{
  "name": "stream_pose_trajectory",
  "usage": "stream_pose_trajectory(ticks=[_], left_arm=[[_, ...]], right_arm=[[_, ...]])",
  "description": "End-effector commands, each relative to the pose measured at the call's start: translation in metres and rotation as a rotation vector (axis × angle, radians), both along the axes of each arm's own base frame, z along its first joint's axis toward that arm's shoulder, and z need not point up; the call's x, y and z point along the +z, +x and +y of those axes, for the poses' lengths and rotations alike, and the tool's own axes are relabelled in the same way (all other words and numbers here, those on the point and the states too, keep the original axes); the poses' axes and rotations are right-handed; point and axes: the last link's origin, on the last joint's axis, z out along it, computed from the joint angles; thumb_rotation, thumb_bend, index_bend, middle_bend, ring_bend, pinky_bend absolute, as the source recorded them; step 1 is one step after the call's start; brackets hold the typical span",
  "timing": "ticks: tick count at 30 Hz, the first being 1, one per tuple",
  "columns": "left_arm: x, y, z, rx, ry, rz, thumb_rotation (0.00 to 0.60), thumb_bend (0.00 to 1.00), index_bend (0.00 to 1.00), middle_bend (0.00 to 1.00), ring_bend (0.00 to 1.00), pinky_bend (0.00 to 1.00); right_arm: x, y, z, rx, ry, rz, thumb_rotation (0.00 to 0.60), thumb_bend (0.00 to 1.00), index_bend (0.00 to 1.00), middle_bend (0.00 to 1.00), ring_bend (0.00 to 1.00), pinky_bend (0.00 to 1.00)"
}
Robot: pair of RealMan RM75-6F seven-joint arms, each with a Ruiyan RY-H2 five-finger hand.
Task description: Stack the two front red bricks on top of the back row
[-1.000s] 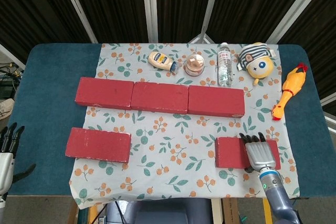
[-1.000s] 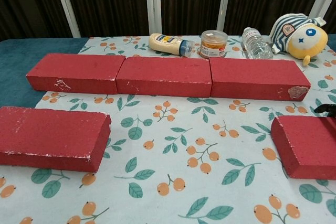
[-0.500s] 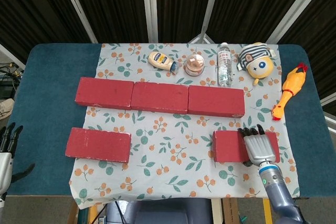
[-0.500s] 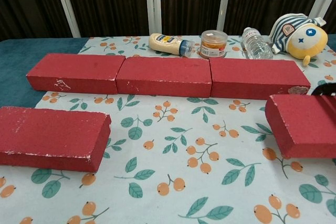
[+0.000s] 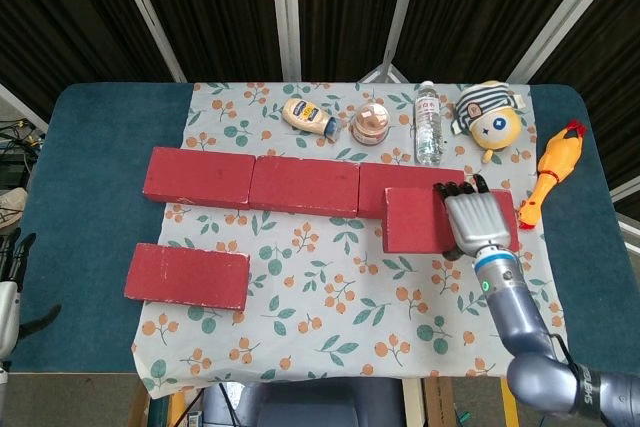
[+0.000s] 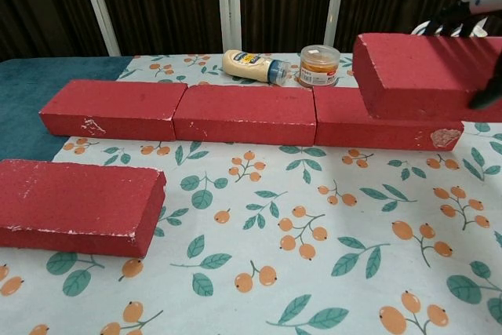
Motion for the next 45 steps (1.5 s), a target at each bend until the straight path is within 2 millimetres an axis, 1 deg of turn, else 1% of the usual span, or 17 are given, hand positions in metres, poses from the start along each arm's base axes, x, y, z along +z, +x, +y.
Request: stream_pose_trajectory(ticks=[1, 5, 8, 12, 15, 19, 23, 27, 35, 45], left_arm=[[0.000, 0.000, 0.002, -0.008, 0.008, 0.008, 0.600, 0.00, 0.01, 0.00, 0.00, 0.13], [0.000, 0.001, 0.006, -0.041, 0.014, 0.010, 0.600, 0.00, 0.02, 0.00, 0.00, 0.13], [-0.003, -0.001, 0.007, -0.038, 0.009, 0.019, 0.600, 0.00, 0.02, 0.00, 0.00, 0.13], [-0.008, -0.001, 0.010, -0.039, -0.010, 0.030, 0.600, 0.00, 0.02, 0.00, 0.00, 0.13], [-0.009, -0.001, 0.012, -0.037, -0.014, 0.034, 0.600, 0.00, 0.02, 0.00, 0.00, 0.13], [-0.009, -0.003, 0.014, -0.022, -0.012, 0.037, 0.600, 0.00, 0.02, 0.00, 0.00, 0.13], [-0.009, -0.005, 0.018, -0.005, -0.009, 0.038, 0.600, 0.00, 0.02, 0.00, 0.00, 0.13], [-0.009, -0.006, 0.020, -0.001, -0.010, 0.040, 0.600, 0.00, 0.02, 0.00, 0.00, 0.13], [-0.010, -0.007, 0.021, 0.001, -0.009, 0.046, 0.600, 0.00, 0.02, 0.00, 0.00, 0.13], [-0.009, -0.007, 0.021, 0.002, 0.000, 0.049, 0.600, 0.00, 0.02, 0.00, 0.00, 0.13]], right_arm=[[-0.006, 0.071, -0.043, -0.003, 0.020, 0.023, 0.600, 0.11, 0.22, 0.27, 0.19, 0.00], [-0.028, 0.098, -0.065, -0.033, 0.035, 0.048, 0.600, 0.11, 0.22, 0.27, 0.19, 0.00], [-0.043, 0.111, -0.078, -0.056, 0.038, 0.056, 0.600, 0.11, 0.22, 0.28, 0.19, 0.00], [-0.061, 0.121, -0.095, -0.100, 0.023, 0.075, 0.600, 0.11, 0.22, 0.28, 0.19, 0.00], [-0.073, 0.125, -0.103, -0.138, 0.020, 0.065, 0.600, 0.11, 0.22, 0.28, 0.19, 0.00], [-0.089, 0.127, -0.114, -0.166, 0.018, 0.075, 0.600, 0.11, 0.22, 0.28, 0.19, 0.00], [-0.103, 0.123, -0.120, -0.180, 0.032, 0.073, 0.600, 0.11, 0.22, 0.28, 0.19, 0.00], [-0.114, 0.119, -0.125, -0.185, 0.041, 0.075, 0.600, 0.11, 0.22, 0.28, 0.19, 0.00], [-0.128, 0.121, -0.128, -0.151, 0.075, 0.064, 0.600, 0.11, 0.22, 0.28, 0.19, 0.00], [-0.137, 0.119, -0.130, -0.153, 0.088, 0.066, 0.600, 0.11, 0.22, 0.28, 0.19, 0.00]])
